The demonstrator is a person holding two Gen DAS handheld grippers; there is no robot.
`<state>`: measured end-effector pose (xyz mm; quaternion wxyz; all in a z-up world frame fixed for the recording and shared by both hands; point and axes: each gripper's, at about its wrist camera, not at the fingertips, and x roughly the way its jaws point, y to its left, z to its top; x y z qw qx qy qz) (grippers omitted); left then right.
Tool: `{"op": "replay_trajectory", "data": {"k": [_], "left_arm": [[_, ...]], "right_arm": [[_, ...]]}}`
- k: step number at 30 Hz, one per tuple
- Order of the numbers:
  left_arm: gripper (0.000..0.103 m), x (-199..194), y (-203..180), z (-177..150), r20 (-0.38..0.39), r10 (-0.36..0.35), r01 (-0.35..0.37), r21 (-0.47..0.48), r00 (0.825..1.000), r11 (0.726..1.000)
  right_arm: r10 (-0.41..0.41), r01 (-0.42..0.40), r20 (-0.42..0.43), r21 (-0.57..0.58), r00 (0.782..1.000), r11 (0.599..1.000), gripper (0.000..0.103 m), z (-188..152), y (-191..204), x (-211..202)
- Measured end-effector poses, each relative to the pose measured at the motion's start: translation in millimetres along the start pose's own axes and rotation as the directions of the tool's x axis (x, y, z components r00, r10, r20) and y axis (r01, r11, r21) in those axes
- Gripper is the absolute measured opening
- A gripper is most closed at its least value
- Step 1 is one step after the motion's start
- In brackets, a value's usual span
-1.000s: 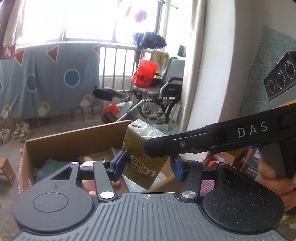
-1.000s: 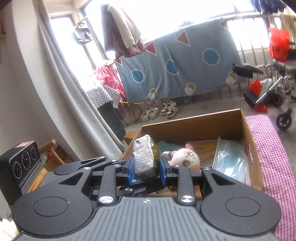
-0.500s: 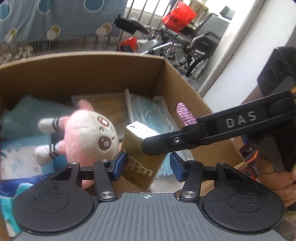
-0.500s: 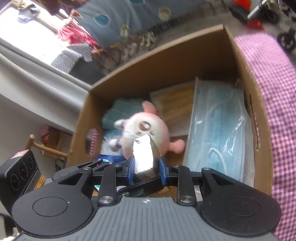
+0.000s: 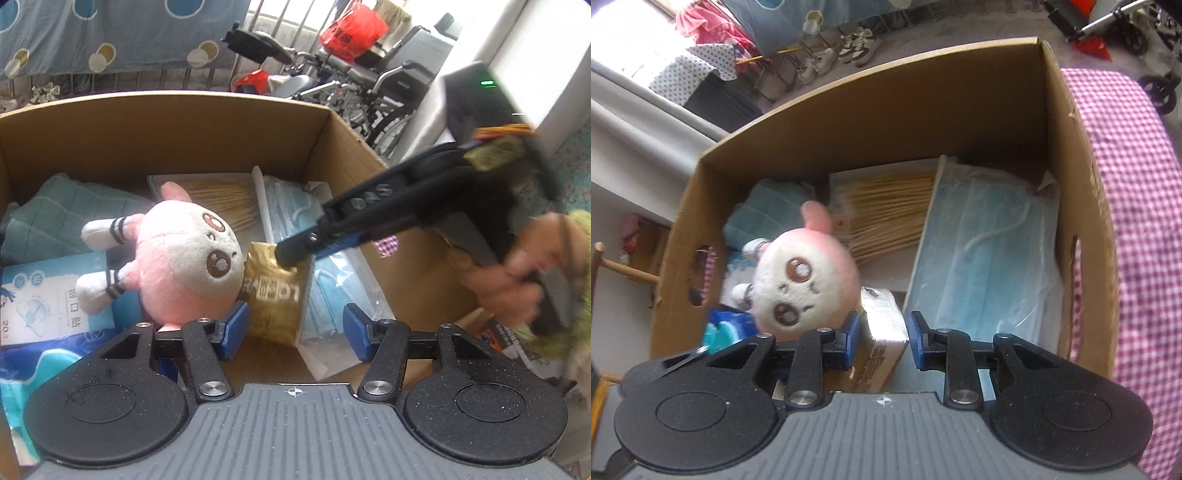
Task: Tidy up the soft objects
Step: 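Carry the tissue pack into the box beside the bunny and release it, then move the right gripper out of the box to the green scrunchie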
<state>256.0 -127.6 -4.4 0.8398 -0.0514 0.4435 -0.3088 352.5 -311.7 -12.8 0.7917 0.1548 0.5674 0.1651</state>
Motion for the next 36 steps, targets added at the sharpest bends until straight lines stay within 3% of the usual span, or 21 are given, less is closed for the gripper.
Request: {"op": "replay_trajectory", "data": {"k": [8,13,16,22,26,30,34,35,36], "left_arm": [[0.072,-36,-6,-16,0.074,-0.03,0.027,0.039,0.997,0.999],[0.084,-54,-9,-24,0.116,-0.051,0.043,0.067,0.992,0.997],[0.096,-69,-5,-31,0.141,-0.061,0.053,0.063,0.988,0.997],[0.099,-96,8,-47,0.177,-0.043,0.037,0.036,0.983,0.999],[0.099,-111,18,-60,0.182,-0.005,0.007,-0.012,0.983,1.0],[0.099,-124,25,-72,0.19,0.02,-0.011,-0.048,0.982,0.999],[0.1,-132,31,-81,0.186,0.033,-0.019,-0.074,0.982,0.997],[0.1,-134,34,-84,0.184,0.026,-0.011,-0.083,0.982,0.996],[0.1,-135,37,-87,0.179,0.018,-0.001,-0.093,0.984,0.996]], "right_arm": [[-0.16,0.162,0.035,-0.071,0.986,0.984,0.032,12,11,10],[-0.134,0.137,0.095,-0.031,0.986,0.99,0.032,5,13,-13],[-0.103,0.101,0.099,0.027,0.99,0.995,0.032,5,6,-23],[-0.076,0.072,0.029,0.116,0.997,0.991,0.033,1,-1,-4],[-0.068,0.064,0.028,0.127,0.997,0.99,0.033,0,3,7],[-0.079,0.066,0.083,0.139,0.993,0.988,0.033,-10,2,-12],[-0.048,0.025,0.195,0.122,0.98,0.992,0.033,-40,8,-67],[-0.03,0.005,0.226,0.111,0.974,0.994,0.036,-52,11,-83],[-0.009,-0.017,0.255,0.099,0.967,0.995,0.046,-64,14,-100]]}}
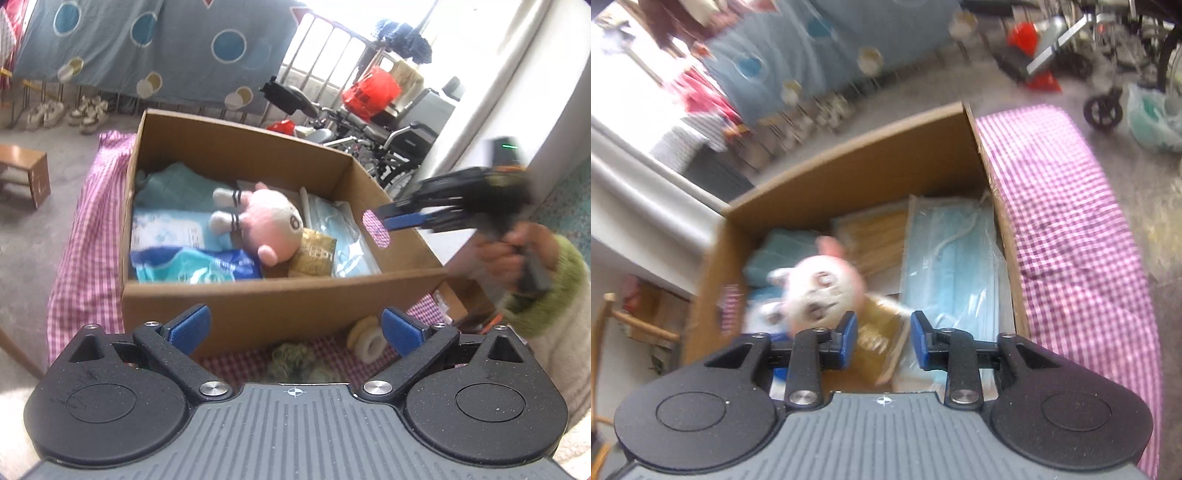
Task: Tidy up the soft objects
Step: 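Move the right gripper out of the box to the green scrunchie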
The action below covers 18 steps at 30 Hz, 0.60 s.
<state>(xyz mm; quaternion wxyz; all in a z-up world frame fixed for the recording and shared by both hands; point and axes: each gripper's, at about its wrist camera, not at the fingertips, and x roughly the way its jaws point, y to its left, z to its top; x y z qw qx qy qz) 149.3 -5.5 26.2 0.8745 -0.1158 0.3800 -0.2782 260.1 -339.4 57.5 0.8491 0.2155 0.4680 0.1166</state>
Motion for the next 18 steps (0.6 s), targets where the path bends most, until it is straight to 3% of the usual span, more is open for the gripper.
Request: {"op": "replay_trajectory", "data": {"k": [2,5,9,14,18], "left_arm": [[0.1,-1,4,-5,-0.014,-0.013,0.013,-0.014,1.0,1.0],[0.1,5,5,-12,-0.06,-0.019,0.019,-0.003,0.998,1.0],[0.1,21,-8,-28,-0.144,-0.014,0.023,0.064,0.99,0.998],[0.1,51,-34,-52,-0.22,0.065,-0.019,0.205,0.973,0.979],[0.1,74,-41,-67,-0.244,0.112,-0.047,0.256,0.963,0.965]], "right_arm": [[0.054,-0.053,0.058,-0.011,0.997,0.999,0.06,-21,5,-36],[0.112,-0.109,0.108,-0.034,0.988,0.993,0.063,-56,14,-70],[0.174,-0.173,0.09,-0.013,0.981,0.985,0.068,-96,20,-72],[0.104,-0.101,0.078,-0.047,0.991,0.994,0.068,-136,36,-38],[0.045,-0.043,0.061,-0.025,0.997,0.999,0.068,-159,36,-7]]}}
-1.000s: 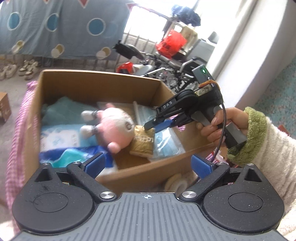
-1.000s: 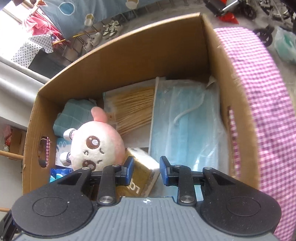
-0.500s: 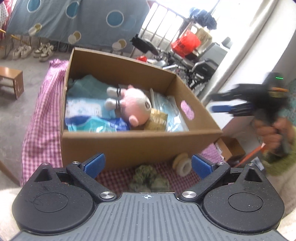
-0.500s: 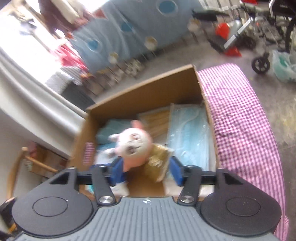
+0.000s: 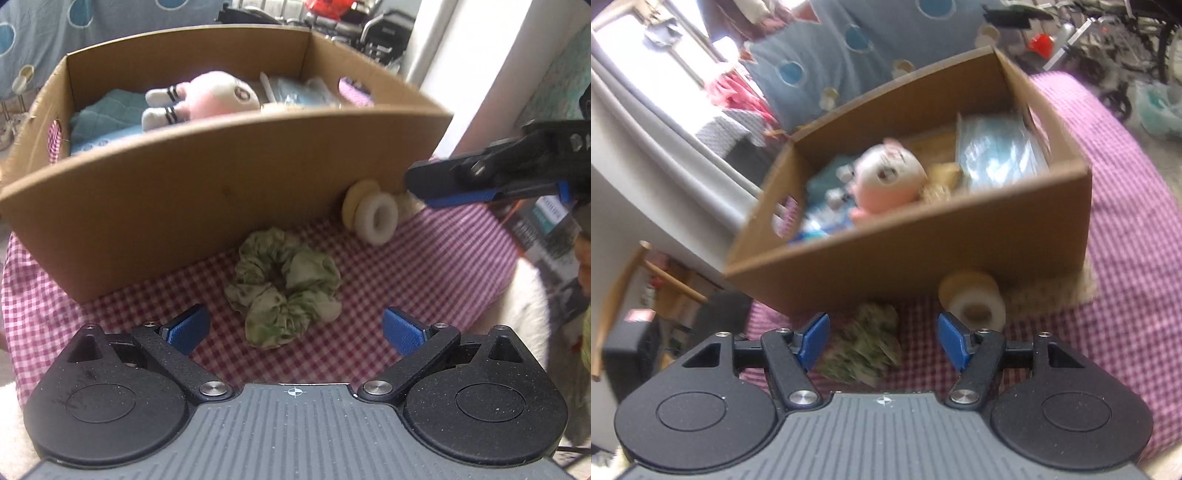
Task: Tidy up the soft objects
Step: 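Move the right gripper out of the box to the green scrunchie, then grasp the green scrunchie with the right gripper and lift it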
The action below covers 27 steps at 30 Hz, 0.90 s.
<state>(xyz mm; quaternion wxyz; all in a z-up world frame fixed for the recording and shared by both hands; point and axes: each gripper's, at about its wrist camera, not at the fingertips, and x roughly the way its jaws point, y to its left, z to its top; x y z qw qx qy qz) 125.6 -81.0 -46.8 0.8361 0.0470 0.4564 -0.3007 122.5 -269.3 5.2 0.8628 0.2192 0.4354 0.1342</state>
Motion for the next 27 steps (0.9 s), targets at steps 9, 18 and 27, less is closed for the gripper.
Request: {"op": "replay_trajectory", "data": {"k": [9,18,27], "left_arm": [[0.088,23,-1,1,0.002,0.015,-0.015,0.018,1.0,1.0],[0.062,37,0,0,0.003,0.036,-0.037,0.045,0.999,0.998],[0.056,31,-5,-2,0.033,0.016,-0.017,0.052,0.999,0.998]], "right_arm": [[0.049,-0.045,-0.039,0.093,0.998,0.995,0.066,-18,-9,49],[0.046,-0.039,-0.106,0.064,0.993,0.997,0.046,-23,1,82],[0.069,-0.064,-0.083,0.066,0.994,0.996,0.035,-32,11,72]]}}
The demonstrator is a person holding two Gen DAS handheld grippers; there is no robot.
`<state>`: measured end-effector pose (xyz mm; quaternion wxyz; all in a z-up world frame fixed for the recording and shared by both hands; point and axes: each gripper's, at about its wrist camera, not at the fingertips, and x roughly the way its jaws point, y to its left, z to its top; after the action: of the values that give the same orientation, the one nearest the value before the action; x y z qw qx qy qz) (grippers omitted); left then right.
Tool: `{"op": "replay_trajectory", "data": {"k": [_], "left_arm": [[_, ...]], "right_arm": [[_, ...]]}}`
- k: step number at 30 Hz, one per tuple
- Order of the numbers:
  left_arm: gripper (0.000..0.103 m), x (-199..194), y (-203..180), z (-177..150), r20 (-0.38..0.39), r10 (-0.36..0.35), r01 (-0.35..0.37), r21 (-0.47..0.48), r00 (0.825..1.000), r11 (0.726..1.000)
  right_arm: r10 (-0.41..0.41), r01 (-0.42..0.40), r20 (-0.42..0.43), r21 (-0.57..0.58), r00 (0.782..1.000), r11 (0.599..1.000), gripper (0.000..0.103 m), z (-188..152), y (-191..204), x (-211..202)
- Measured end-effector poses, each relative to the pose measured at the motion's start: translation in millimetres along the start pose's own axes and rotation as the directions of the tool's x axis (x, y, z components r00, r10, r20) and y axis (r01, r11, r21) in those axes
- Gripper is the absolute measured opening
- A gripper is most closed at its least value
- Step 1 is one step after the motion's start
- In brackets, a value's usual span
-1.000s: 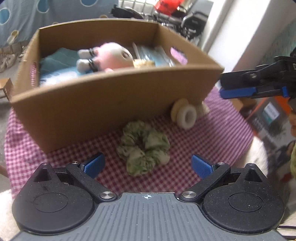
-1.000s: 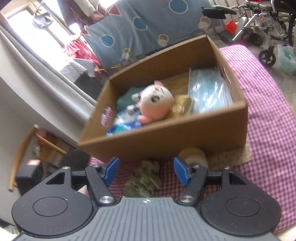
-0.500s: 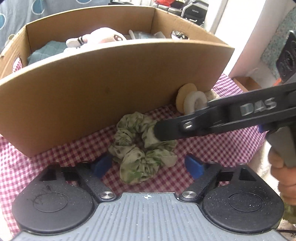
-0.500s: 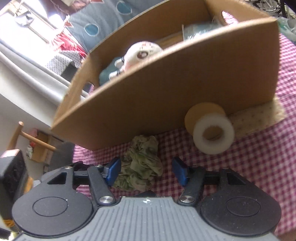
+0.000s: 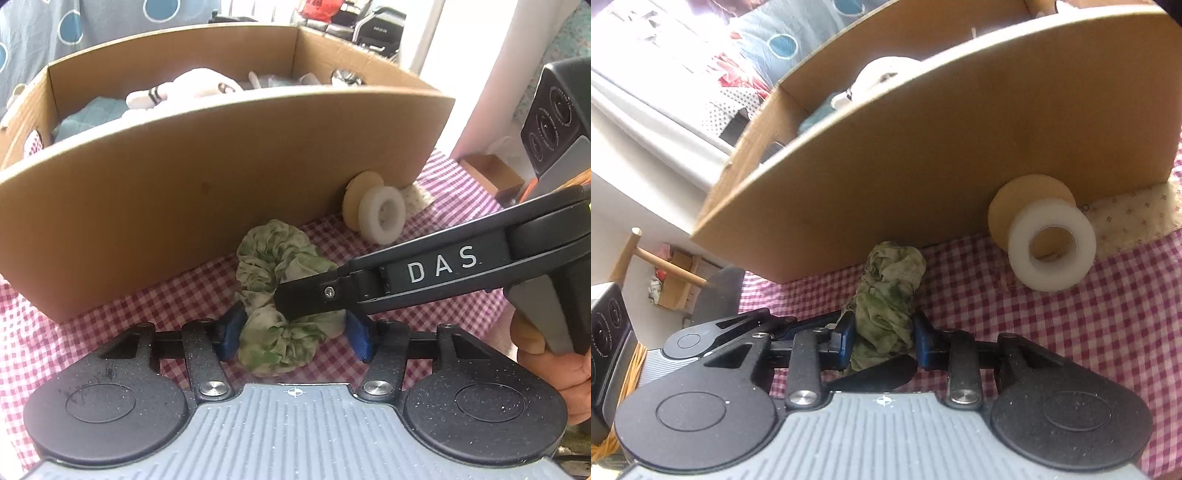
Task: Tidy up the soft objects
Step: 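Grasp the green scrunchie with the right gripper and lift it, then carry the scrunchie into the box and open the right gripper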
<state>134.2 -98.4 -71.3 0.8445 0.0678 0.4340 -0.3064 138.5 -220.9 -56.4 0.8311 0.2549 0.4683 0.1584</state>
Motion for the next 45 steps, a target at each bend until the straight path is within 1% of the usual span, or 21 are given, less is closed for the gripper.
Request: {"op": "replay_trajectory", "data": {"k": [7,12,15,18,23,26,29,32,34,35,36,39,40,42,45], "left_arm": [[0.056,-41,-10,2,0.089,-0.009,0.007,0.026,0.996,1.0],[0.056,-71,-21,12,0.171,-0.017,0.007,0.058,0.985,0.998],[0.056,-87,-25,25,0.218,-0.024,0.007,0.078,0.976,0.997],[0.056,-95,-28,44,0.256,-0.028,0.002,0.102,0.966,0.995],[0.056,-93,-30,77,0.295,-0.034,-0.007,0.137,0.955,0.991],[0.056,-82,-24,100,0.281,-0.05,0.015,0.124,0.958,0.992],[0.056,-68,-13,117,0.25,-0.054,0.031,0.096,0.967,0.995],[0.056,-53,0,124,0.205,-0.042,0.03,0.061,0.978,0.998],[0.057,-39,10,129,0.151,-0.047,0.044,0.025,0.987,0.999],[0.059,-32,16,130,0.121,-0.055,0.055,0.003,0.991,0.999],[0.066,-25,22,129,0.09,-0.067,0.069,-0.018,0.994,0.997],[0.078,-5,37,126,0.002,-0.084,0.084,-0.09,0.996,0.992],[0.08,-2,41,123,-0.002,-0.083,0.082,-0.106,0.997,0.991],[0.085,0,48,120,-0.012,-0.089,0.087,-0.131,0.996,0.988],[0.088,-5,57,118,-0.008,-0.11,0.107,-0.168,0.994,0.98]], "right_arm": [[0.047,-0.043,0.08,-0.041,0.996,0.998,0.035,-6,19,-40],[0.084,-0.068,0.168,-0.095,0.982,0.993,0.035,-3,37,-75],[0.104,-0.074,0.215,-0.142,0.971,0.987,0.035,7,45,-95],[0.116,-0.07,0.247,-0.187,0.962,0.98,0.035,24,52,-108],[0.124,-0.068,0.256,-0.218,0.959,0.974,0.035,63,53,-114],[0.131,-0.083,0.23,-0.205,0.964,0.975,0.035,90,45,-107],[0.14,-0.11,0.174,-0.174,0.975,0.979,0.035,117,33,-90],[0.13,-0.118,0.089,-0.125,0.988,0.985,0.035,139,18,-65],[0.116,-0.114,0.019,-0.092,0.993,0.989,0.035,147,9,-45],[0.102,-0.103,-0.012,-0.077,0.995,0.992,0.036,151,4,-37],[0.086,-0.089,-0.042,-0.073,0.995,0.993,0.036,153,1,-29],[0.016,-0.026,-0.13,-0.081,0.991,0.996,0.038,159,-8,-6],[-0.007,-0.007,-0.157,-0.086,0.988,0.996,0.039,159,-11,0],[-0.034,0.018,-0.192,-0.084,0.981,0.996,0.05,163,-16,8],[-0.07,0.048,-0.21,-0.108,0.975,0.993,0.05,170,-18,8]]}}
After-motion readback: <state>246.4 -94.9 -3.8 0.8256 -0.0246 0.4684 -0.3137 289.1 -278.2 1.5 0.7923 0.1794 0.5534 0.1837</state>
